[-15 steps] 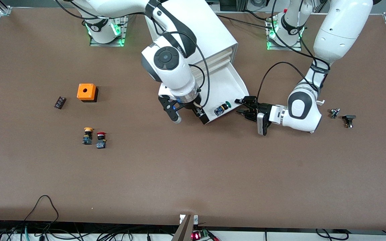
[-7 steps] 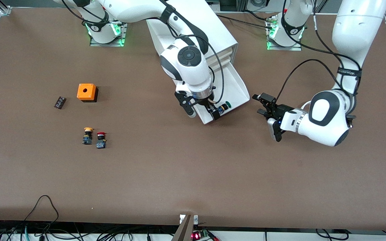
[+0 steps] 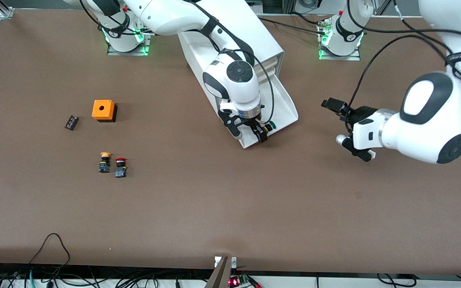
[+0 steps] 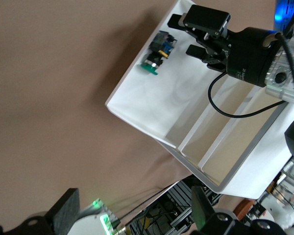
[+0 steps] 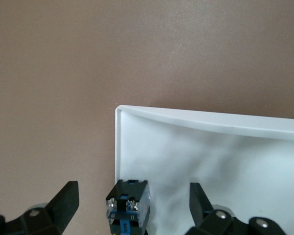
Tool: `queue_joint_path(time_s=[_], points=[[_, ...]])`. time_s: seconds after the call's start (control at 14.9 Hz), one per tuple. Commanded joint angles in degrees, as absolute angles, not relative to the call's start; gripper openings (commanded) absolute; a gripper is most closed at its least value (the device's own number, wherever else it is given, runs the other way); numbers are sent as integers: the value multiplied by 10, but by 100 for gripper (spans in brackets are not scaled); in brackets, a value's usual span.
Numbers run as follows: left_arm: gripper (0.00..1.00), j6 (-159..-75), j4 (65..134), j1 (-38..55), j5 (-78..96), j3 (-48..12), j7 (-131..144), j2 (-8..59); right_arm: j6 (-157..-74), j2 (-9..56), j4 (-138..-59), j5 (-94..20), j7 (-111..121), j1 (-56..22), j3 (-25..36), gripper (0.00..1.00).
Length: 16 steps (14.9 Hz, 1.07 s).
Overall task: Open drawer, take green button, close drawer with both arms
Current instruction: 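Lift the button from the drawer with the right gripper while the left gripper retreats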
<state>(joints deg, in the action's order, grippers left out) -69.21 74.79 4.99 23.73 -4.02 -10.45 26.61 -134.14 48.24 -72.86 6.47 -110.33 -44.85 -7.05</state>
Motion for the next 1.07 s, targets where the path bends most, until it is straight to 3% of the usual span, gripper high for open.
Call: queue_joint_path(time_s=[0.0,0.4,0.6,1.0], points=[[100,-648,670,80,164,-42,-18,268,-1349,488,-721,78,-1121,-455,-66,100],[100,-648,587,142,-44,-29,6,254,-1382,505,-719,84,-1145,-471,-65,100],[100,-720,588,124,-39,-29,-1,262,-1383,504,-719,83,-1145,-470,-65,94],[100,-770,595,118,-36,-30,35,266,-1384,505,-719,105,-1143,-475,-65,25]])
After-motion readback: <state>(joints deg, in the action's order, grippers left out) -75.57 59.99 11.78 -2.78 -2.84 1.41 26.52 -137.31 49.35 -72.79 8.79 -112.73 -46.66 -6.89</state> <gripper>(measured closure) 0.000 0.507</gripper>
